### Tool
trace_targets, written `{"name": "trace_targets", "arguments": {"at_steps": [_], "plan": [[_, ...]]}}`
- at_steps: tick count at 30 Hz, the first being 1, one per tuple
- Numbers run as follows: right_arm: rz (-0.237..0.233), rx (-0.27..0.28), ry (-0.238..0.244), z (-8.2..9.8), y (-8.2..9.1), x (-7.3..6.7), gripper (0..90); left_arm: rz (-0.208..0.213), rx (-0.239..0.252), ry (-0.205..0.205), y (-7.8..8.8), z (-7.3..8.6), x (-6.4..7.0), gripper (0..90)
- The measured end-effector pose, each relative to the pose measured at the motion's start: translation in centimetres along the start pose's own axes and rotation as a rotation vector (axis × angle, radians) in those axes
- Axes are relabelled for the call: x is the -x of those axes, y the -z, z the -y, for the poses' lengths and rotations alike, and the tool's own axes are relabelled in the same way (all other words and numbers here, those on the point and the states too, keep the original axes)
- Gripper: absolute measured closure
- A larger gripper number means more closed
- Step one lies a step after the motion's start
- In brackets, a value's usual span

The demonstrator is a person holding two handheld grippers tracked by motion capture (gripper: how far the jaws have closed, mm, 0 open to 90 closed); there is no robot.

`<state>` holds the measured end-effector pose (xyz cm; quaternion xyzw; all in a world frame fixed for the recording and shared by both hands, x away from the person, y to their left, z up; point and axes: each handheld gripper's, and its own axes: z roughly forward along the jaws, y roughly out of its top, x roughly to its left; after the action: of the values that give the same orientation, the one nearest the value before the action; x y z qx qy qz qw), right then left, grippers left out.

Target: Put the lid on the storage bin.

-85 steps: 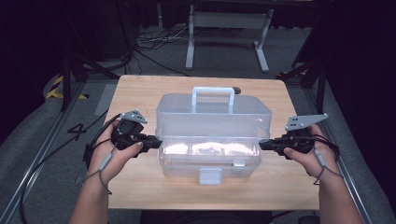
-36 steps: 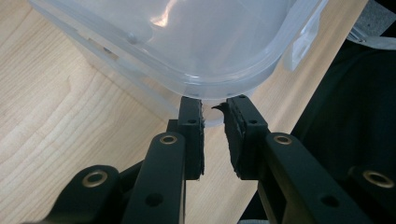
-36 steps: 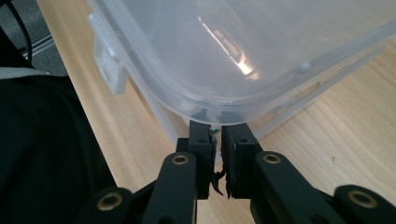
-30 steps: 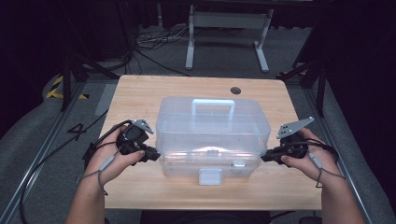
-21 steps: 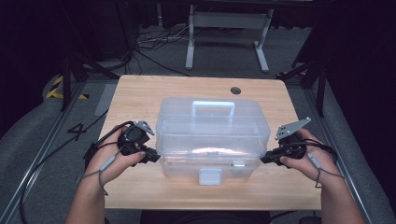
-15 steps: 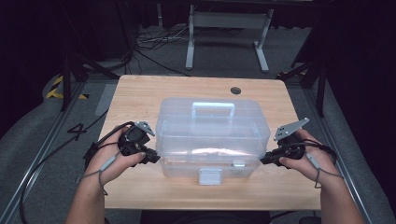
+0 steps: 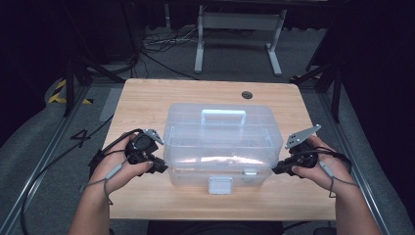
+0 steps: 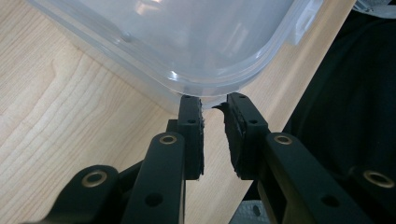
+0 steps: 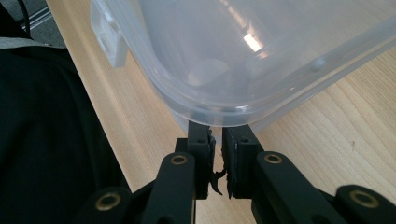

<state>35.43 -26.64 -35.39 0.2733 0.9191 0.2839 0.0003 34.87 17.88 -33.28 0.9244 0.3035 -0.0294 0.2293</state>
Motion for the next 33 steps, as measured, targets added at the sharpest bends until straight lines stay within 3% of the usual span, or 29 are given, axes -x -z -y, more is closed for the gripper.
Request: {"name": "trace_targets", "arguments": {"at_steps": [27, 33], "plan": [[-0.042, -0.052, -0.002, 0.2, -0.5, 0.1, 82.3, 0.007, -0.073, -0.022, -0.9, -0.1, 0.1, 76.6], [-0.049, -0.089, -0.006, 0.5, -0.5, 0.2, 80.7, 0.009, -0.092, -0.025, -1.1, -0.1, 0.0, 76.4]]}}
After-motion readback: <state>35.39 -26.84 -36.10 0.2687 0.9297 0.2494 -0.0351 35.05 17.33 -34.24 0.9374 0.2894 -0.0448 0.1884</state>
